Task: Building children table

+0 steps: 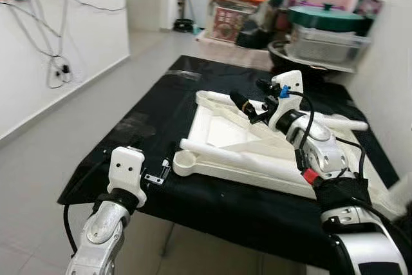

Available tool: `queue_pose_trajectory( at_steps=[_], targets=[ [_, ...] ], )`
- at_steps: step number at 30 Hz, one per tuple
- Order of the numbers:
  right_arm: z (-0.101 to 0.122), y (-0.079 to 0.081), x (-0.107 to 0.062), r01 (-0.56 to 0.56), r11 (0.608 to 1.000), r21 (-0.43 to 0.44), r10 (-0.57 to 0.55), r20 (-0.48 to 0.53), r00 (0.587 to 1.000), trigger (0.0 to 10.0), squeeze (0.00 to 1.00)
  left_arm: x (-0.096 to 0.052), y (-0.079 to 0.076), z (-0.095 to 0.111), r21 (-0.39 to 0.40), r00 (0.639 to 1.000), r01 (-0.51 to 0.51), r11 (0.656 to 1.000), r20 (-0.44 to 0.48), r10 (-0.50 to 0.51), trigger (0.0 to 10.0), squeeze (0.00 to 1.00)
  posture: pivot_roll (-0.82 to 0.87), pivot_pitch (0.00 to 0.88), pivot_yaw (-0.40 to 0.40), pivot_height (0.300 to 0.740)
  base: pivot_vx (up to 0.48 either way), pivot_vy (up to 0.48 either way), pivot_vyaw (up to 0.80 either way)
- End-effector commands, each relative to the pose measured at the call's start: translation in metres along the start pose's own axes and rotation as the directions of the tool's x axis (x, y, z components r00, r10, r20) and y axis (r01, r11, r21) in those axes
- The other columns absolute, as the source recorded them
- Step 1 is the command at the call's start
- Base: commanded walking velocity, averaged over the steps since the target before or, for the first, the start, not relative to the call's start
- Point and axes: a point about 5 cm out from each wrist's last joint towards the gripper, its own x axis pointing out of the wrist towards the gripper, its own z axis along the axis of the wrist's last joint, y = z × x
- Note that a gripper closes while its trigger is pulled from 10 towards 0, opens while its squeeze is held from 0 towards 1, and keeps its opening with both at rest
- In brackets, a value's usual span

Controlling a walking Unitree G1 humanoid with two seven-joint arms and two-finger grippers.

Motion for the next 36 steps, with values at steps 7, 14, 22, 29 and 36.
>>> queue_pose_trajectory(
  at_steps=[7, 14, 22, 29, 36],
  targets=[
    [-0.003, 0.005, -0.004, -0.21, 0.973, -0.094, 0.2, -0.11, 0.974, 10.0, 0.0, -0.002, -0.002, -0.007, -0.002, 0.999, 0.011, 1.0, -0.041, -0.011, 10.0, 0.0, 0.07, 0.0, -0.111, 0.74, 0.0, 0.0, 0.0],
    [-0.006, 0.007, 0.004, -0.246, 0.962, -0.116, 0.226, -0.159, 0.961, 10.0, 0.0, -0.002, -0.003, -0.008, -0.002, 0.999, 0.02, 1.0, -0.045, -0.02, 10.0, 0.0, 0.08, 0.0, -0.118, 0.74, 0.0, 0.0, 0.0],
    [-0.008, 0.012, 0.009, -0.229, 0.969, -0.088, 0.216, -0.139, 0.967, 10.0, 0.0, -0.003, -0.003, -0.008, 0.002, 0.999, 0.021, 1.0, -0.048, -0.021, 10.0, 0.0, 0.08, 0.0, -0.119, 0.74, 0.0, 0.0, 0.0],
    [0.009, 0.002, 0.011, -0.102, 0.994, -0.044, 0.101, -0.01, 0.995, 10.0, 0.0, -0.002, -0.005, -0.008, 0.001, 0.999, 0.028, 1.0, -0.045, -0.028, 10.0, 0.0, 0.07, 0.0, -0.11, 0.74, 0.0, 0.0, 0.0],
    [0.009, 0.003, 0.011, -0.091, 0.995, -0.029, 0.092, 0.016, 0.996, 10.0, 0.0, -0.001, -0.004, -0.006, -0.001, 0.999, 0.026, 1.0, -0.033, -0.026, 10.0, 0.0, 0.07, 0.0, -0.109, 0.74, 0.0, 0.0, 0.0]
  ],
)
